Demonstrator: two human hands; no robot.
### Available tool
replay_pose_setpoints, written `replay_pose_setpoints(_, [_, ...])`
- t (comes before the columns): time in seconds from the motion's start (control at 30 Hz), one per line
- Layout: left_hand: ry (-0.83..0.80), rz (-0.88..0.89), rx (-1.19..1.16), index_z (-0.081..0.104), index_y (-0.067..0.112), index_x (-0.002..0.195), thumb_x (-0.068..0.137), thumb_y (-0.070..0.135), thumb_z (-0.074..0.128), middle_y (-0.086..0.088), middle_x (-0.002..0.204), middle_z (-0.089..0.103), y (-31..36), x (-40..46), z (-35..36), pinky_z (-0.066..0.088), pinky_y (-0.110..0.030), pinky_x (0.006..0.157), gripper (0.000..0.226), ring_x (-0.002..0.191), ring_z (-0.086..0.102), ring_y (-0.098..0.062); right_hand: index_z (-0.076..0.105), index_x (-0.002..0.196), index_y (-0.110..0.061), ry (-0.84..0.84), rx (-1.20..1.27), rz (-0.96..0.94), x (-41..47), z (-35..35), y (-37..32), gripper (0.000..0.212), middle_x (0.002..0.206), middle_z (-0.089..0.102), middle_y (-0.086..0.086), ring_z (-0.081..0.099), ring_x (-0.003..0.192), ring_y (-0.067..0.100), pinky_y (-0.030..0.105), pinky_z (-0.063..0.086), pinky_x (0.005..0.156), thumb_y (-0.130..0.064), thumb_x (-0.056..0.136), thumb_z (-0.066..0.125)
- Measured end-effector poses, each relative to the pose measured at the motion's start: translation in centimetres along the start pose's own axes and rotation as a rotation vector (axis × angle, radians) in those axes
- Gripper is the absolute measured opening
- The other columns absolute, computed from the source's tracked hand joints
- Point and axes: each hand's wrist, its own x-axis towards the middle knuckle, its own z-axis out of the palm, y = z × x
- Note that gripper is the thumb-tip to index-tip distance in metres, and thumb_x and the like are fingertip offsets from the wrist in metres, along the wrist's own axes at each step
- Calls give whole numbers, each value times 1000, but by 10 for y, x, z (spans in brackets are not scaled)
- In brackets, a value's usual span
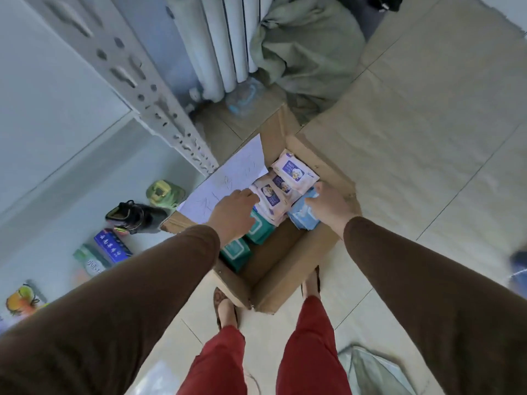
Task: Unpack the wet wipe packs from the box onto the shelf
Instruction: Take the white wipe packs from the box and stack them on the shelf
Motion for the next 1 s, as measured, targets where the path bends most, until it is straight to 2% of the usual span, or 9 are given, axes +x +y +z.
replay_pose_setpoints(0.13, [-61,-30,91,46,19,140,93,24,58,-1,142,46,6,75,23,45,-40,101,49,127,45,-24,49,134,-10,-23,-21,-9,88,8,17,50,133,52,14,57,118,33,43,49,97,-25,88,62])
replay_pose_setpoints(0.37, [-170,31,349,49,17,135,88,13,62,-2,135,50,-4,185,82,52,-38,89,49,123,51,-23,44,132,-4,-38,-164,-8,208,61,38,47,135,48,17,48,126,35,44,45,100,-19,89,56])
replay_pose_setpoints(0.43, [-188,84,413,48,16,136,88,11,60,-2,139,48,-9,210,103,48,-37,97,50,129,46,-24,37,140,-2,-9,-239,-10,231,80,47,53,142,43,18,41,132,35,44,40,104,-16,91,53])
replay_pose_setpoints(0.53, [-180,160,469,46,16,137,89,13,58,-2,143,45,-14,238,129,36,-37,109,49,134,40,-24,34,143,-4,89,-309,-4,247,106,53,59,144,42,16,39,135,33,42,40,103,-16,90,57])
replay_pose_setpoints(0.67, [-132,163,529,39,16,145,92,12,52,-1,147,42,-19,253,148,34,-38,111,54,141,31,-25,40,140,-8,235,-339,41,257,134,58,59,139,49,14,46,130,33,41,37,104,-28,89,62])
replay_pose_setpoints(0.8, [-70,109,597,46,15,138,93,19,51,-4,139,48,-14,255,147,34,-35,108,45,136,34,-25,47,131,-16,180,-381,128,266,139,63,68,134,54,11,48,127,31,42,39,101,-51,79,73])
replay_pose_setpoints(0.87, [-93,85,681,55,16,131,92,22,53,-4,136,50,-8,247,147,34,-35,107,40,136,32,-25,47,132,-18,195,-392,115,263,139,60,70,134,52,11,47,127,32,44,40,100,-51,77,75])
replay_pose_setpoints(0.93, [-99,100,769,59,16,128,91,23,54,-7,138,50,-2,233,147,32,-38,107,38,136,30,-31,45,130,-16,174,-304,82,255,139,55,63,133,52,11,49,125,33,45,42,95,-44,81,73])
replay_pose_setpoints(1.0, [-156,53,692,58,17,128,90,20,56,-7,132,55,2,215,152,32,-41,108,38,131,39,-32,40,128,-14,78,-132,79,249,138,51,52,124,60,10,58,117,34,40,43,85,-33,88,67])
